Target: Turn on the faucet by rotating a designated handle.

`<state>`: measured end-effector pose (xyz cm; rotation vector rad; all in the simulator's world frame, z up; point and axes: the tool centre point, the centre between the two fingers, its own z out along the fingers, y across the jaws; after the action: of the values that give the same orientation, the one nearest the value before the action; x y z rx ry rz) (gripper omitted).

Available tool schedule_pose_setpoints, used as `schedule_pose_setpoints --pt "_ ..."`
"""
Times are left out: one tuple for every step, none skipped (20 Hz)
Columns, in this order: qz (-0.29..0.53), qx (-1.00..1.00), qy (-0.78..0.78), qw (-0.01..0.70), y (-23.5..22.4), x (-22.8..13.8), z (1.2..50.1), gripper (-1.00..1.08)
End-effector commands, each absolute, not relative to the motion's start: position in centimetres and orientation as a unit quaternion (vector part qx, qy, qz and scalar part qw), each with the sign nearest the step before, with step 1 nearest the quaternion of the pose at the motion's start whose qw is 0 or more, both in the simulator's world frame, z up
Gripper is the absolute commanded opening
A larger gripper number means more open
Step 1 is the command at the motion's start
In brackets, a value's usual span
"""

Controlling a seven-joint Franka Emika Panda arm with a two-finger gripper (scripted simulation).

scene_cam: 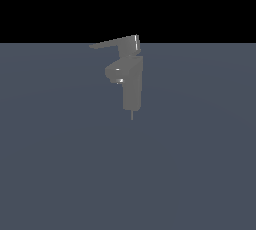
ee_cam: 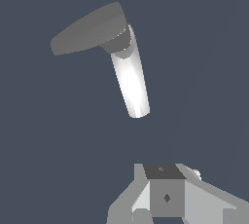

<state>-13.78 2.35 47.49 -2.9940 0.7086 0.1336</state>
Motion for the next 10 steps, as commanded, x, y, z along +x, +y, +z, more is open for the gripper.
schedule_pose_setpoints --pt "0.049 -0.963 0.262 0.033 2.5 -12.3 47.1 -1.00" --pt "0.051 -0.960 0.274 0.033 2.6 -11.7 46.9 -1.00" --pt "0.054 -0.956 0.287 0.034 2.7 -11.1 46.8 -1.00" --pt "0.056 -0.952 0.299 0.034 2.8 -10.6 46.6 -1.00" --pt "0.058 -0.948 0.311 0.034 2.9 -10.0 46.4 -1.00" --pt "0.060 -0.944 0.324 0.034 3.0 -9.4 46.1 -1.00" --pt "0.063 -0.939 0.336 0.034 3.0 -8.8 45.9 -1.00" --pt "0.065 -0.935 0.348 0.033 3.1 -8.3 45.7 -1.00" --pt "0.067 -0.930 0.360 0.033 3.2 -7.7 45.4 -1.00" --pt "0.069 -0.925 0.372 0.032 3.3 -7.1 45.2 -1.00"
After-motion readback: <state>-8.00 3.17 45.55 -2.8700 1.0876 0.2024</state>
